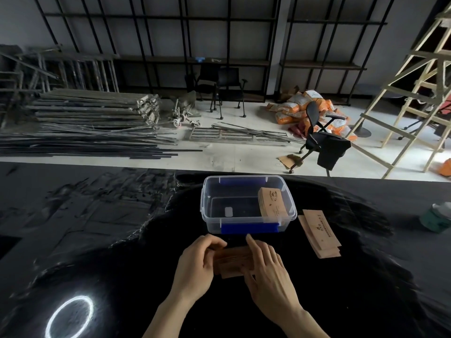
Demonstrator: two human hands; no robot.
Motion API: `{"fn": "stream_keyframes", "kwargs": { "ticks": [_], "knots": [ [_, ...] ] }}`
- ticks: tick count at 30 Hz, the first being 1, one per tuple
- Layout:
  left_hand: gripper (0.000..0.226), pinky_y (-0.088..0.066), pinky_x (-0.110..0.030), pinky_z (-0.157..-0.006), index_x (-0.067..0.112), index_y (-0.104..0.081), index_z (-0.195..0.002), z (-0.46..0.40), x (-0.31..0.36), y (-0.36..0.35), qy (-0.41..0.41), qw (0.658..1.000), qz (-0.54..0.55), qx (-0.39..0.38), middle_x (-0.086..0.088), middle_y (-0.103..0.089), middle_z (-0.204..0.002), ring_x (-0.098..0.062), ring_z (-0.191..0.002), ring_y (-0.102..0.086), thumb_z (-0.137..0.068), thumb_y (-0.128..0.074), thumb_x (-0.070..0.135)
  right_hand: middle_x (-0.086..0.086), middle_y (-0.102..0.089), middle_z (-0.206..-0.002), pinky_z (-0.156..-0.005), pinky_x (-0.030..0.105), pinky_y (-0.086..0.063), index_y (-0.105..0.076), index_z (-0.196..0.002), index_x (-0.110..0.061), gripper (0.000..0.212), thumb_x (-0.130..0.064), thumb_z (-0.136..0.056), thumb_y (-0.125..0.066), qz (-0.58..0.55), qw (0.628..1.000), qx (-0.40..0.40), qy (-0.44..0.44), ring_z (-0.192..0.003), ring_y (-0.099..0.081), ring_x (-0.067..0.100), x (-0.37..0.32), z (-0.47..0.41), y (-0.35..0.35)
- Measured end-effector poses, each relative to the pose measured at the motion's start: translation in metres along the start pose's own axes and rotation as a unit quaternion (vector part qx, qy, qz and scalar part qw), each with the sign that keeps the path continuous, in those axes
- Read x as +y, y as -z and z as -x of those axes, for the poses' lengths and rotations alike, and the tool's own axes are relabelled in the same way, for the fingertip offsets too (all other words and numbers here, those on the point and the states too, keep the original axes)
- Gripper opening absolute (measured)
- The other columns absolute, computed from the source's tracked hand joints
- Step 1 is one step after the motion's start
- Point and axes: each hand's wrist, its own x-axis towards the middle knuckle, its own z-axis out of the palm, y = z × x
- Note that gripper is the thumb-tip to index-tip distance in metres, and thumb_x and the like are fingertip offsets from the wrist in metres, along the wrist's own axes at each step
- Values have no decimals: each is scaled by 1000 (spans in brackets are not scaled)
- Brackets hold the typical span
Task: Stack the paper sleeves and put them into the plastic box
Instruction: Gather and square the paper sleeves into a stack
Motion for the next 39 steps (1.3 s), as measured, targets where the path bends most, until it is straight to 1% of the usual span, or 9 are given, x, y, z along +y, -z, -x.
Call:
{"fn": "stream_keyframes", "kwargs": {
  "ticks": [3,6,11,17,20,23,29,34,39],
  "knots": [
    [40,-59,-15,-82,32,-66,-109,3,13,-12,21,994,95,-51,10,-73,-107,-1,-100,-71,-101,-48,-2,0,-31,-164,-119,41,-39,-9,-164,-28,87,-27,-97,-65,-26,1000,7,2,-149,-31,19,-1,0,-2],
    [23,-63,-35,-91,26,-59,-119,6,21,-25,38,985,139,-95,5,-70,-117,-9,-105,-72,-103,-52,11,1,-49,-152,-116,45,-44,-32,-156,-24,71,-33,-95,-69,47,998,-5,31,-146,-38,27,-1,0,-4],
    [56,-53,-27,-104,43,-44,-131,2,21,-25,-19,982,-125,-139,18,-59,-133,-3,-117,-60,-90,-68,14,1,-63,-133,-117,45,-42,-50,-135,-25,48,-36,-93,-69,100,994,-10,33,-139,-48,31,1,-3,-2],
    [49,-54,-28,-100,45,-50,-127,1,27,-28,-13,978,-182,-97,22,-66,-121,-3,-111,-64,-90,-68,17,-10,-49,-139,-99,22,-47,-29,-156,-29,86,-31,-87,-80,-44,995,32,-87,-124,-50,8,5,0,11],
    [39,-58,-27,-95,40,-57,-121,-1,30,-38,41,996,-20,-80,19,-71,-112,2,-102,-68,-92,-71,18,-14,-61,-122,-82,21,-59,-36,-143,-36,81,-23,-83,-90,-228,941,81,-236,-100,-66,1,10,3,24],
    [30,-61,-33,-94,32,-60,-118,-2,44,-58,96,985,122,-78,8,-71,-120,-4,-106,-68,-94,-69,17,3,-79,-109,-76,30,-65,-65,-114,-28,40,-17,-84,-89,-443,836,52,-319,-92,-78,14,16,5,34],
    [30,-58,-40,-100,31,-61,-118,-12,80,-98,153,960,188,-139,7,-70,-118,-10,-109,-68,-91,-73,28,-2,-84,-96,-64,23,-63,-72,-110,-24,33,-6,-85,-86,-510,775,162,-337,-86,-80,16,49,22,57],
    [19,-59,-25,-83,35,-64,-107,-29,112,-139,169,963,136,-157,9,-73,-113,-3,-95,-69,-92,-67,47,4,-84,-94,-64,34,-65,-74,-114,-23,31,-9,-89,-84,-465,784,192,-363,-84,-81,23,93,29,80],
    [23,-60,-34,-94,29,-63,-113,-58,142,-178,170,976,38,-135,6,-73,-114,-11,-100,-71,-94,-66,42,-3,-83,-95,-71,30,-63,-79,-114,-28,25,-13,-93,-78,-319,858,190,-354,-82,-78,13,134,5,101]
  ]
}}
